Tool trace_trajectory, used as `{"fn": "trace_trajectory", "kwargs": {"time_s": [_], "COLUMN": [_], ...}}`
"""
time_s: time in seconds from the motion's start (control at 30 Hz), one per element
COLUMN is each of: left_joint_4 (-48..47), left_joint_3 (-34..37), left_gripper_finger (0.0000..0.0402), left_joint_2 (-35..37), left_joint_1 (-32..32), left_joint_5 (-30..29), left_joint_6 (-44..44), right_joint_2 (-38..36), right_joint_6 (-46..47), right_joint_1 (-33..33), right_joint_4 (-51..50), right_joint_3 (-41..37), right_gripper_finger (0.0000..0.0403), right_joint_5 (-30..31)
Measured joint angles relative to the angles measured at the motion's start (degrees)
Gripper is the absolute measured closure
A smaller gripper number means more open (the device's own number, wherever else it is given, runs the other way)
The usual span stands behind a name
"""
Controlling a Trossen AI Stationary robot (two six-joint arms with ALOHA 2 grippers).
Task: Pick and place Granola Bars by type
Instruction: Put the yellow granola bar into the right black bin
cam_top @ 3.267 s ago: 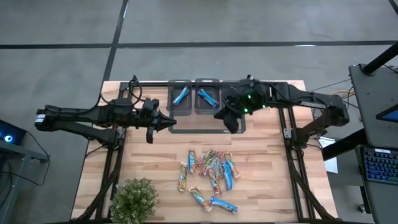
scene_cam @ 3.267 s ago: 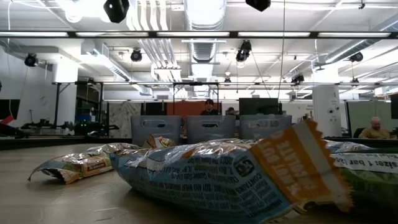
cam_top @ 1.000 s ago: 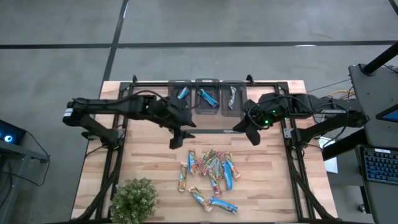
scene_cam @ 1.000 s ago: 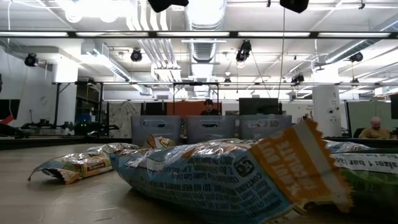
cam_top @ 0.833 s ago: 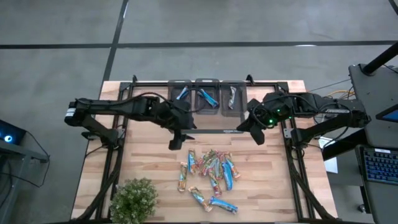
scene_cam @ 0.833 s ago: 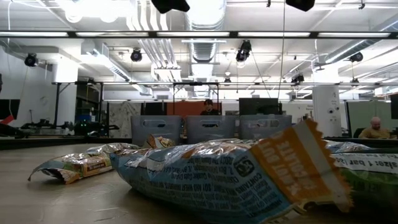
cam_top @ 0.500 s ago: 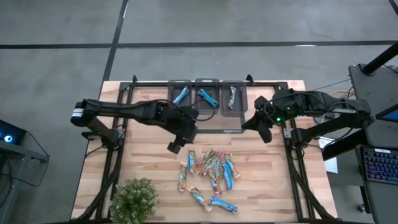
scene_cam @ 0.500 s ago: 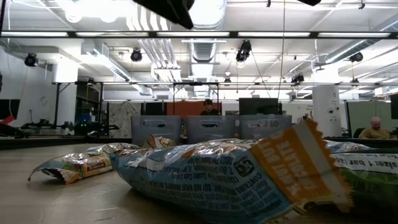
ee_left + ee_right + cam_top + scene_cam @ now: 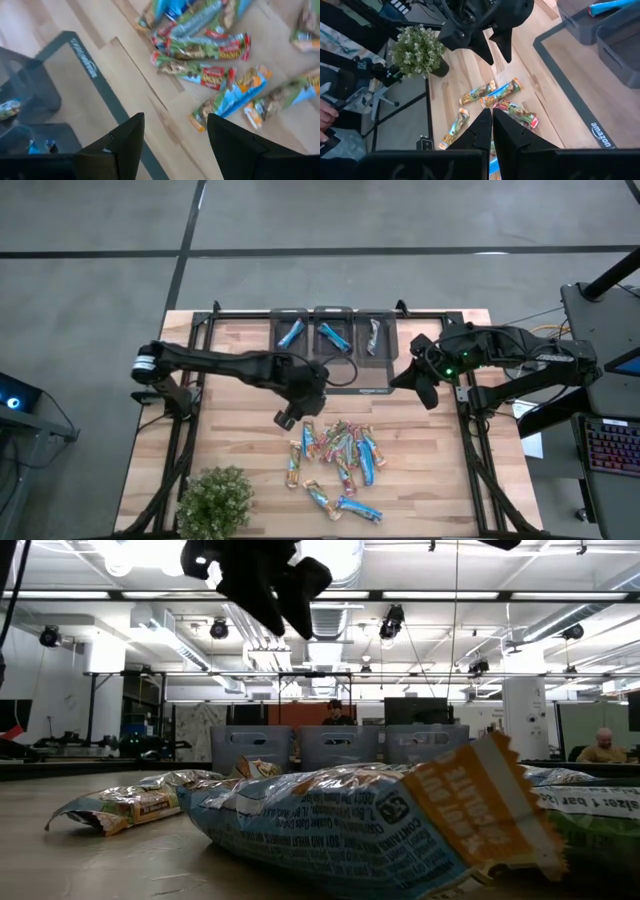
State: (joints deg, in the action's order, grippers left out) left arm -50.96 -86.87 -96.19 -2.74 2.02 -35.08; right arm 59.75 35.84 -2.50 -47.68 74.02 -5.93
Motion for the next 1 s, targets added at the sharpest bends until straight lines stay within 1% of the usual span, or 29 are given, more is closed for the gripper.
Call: {"fn": "trace_trajectory", "kwargs": {"time_s": [0.23, 0.4, 0.57, 0.83, 1.0], "left_joint_4": [-2.7, -3.6, -2.5, -0.2, 0.2], "left_joint_3": [0.0, 0.2, 0.6, 3.6, 4.6], "left_gripper_finger": [0.0202, 0.0202, 0.0202, 0.0202, 0.0202], "left_joint_2": [-2.5, -4.0, -4.9, -6.2, -7.2], "left_joint_1": [-0.6, -0.9, -1.3, -3.3, -4.0], "left_joint_5": [-1.0, -1.1, -1.3, -1.3, -1.1], "left_joint_6": [-8.4, -12.2, -15.0, -23.7, -24.6], "right_joint_2": [0.0, 0.0, 0.0, 0.0, 0.0], "right_joint_6": [0.1, 0.2, 0.2, 0.2, 0.2], "right_joint_1": [0.0, 0.0, 0.0, 0.0, 0.0], "right_joint_4": [-0.5, -0.6, -0.6, -0.6, -0.5], "right_joint_3": [0.0, -0.2, -0.3, -0.3, -0.5], "right_gripper_finger": [0.0394, 0.0394, 0.0394, 0.0394, 0.0394], "right_joint_5": [0.1, 0.1, 0.1, 0.1, 0.1]}}
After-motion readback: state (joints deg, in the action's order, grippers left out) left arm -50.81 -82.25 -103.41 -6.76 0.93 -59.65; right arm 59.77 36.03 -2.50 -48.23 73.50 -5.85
